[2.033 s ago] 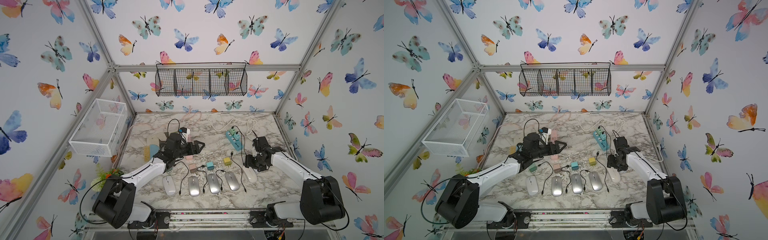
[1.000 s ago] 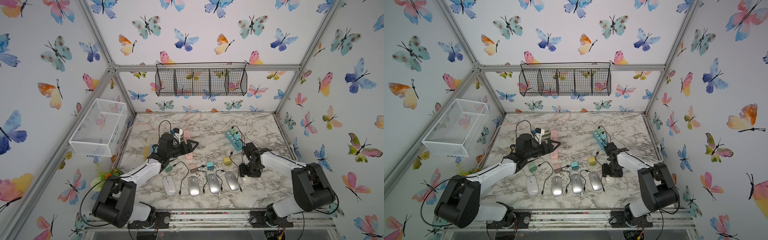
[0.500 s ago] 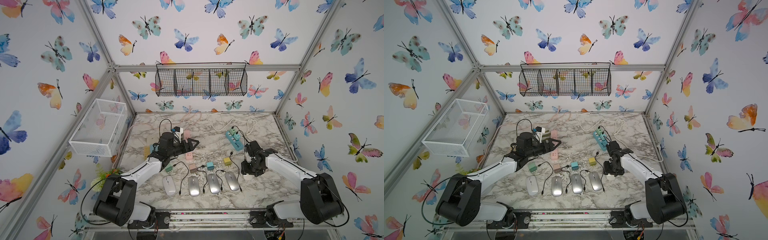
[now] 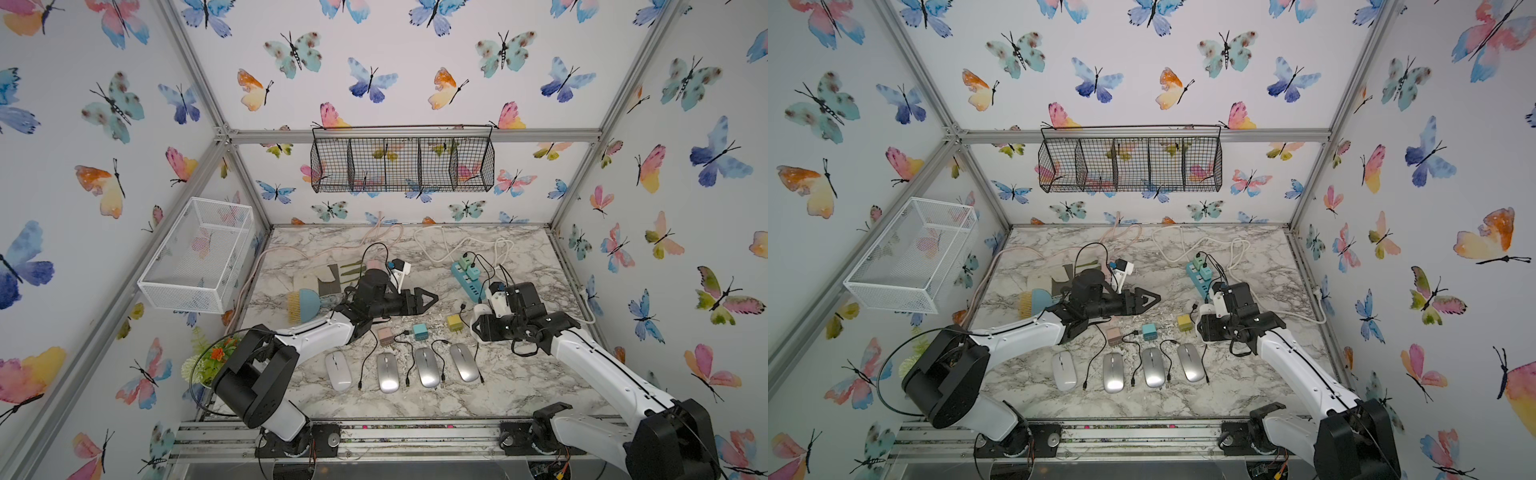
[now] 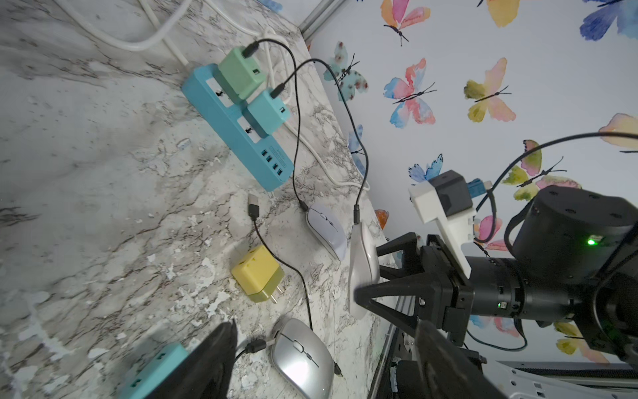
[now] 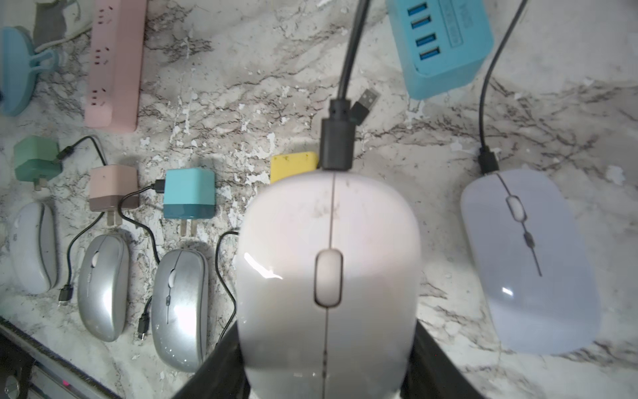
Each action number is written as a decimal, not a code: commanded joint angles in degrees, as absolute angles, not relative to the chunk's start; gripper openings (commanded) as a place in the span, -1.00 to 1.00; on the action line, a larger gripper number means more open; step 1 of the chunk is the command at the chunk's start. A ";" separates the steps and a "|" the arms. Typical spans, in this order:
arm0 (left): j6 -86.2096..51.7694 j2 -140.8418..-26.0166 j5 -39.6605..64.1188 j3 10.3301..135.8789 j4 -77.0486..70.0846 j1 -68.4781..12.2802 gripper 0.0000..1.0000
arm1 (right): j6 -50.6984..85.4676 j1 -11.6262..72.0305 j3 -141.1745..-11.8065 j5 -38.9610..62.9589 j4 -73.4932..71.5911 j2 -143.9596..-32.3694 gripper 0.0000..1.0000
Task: Unplug the wireless mouse
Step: Pick up the mouse from the center of the board, then remove the power cord from the mouse.
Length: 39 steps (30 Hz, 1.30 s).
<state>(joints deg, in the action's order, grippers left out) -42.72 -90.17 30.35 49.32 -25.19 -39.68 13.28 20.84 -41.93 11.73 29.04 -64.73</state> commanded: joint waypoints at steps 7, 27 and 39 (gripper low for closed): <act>-41.99 -95.89 33.01 57.12 -28.74 -43.89 0.44 | 7.24 21.09 -43.60 15.27 24.57 -62.23 -0.98; -37.70 -110.24 32.16 75.92 -15.29 -46.58 -0.28 | 6.33 21.09 -43.35 21.13 24.70 -63.10 -0.98; -37.37 -114.08 31.82 80.78 -12.98 -46.96 -0.56 | 6.31 21.09 -43.07 23.09 24.75 -63.85 -0.98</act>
<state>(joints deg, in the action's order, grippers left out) -38.54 -113.12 31.46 78.91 -14.33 -46.59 6.81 20.84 -41.95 21.37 26.04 -63.59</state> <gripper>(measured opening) 0.234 0.606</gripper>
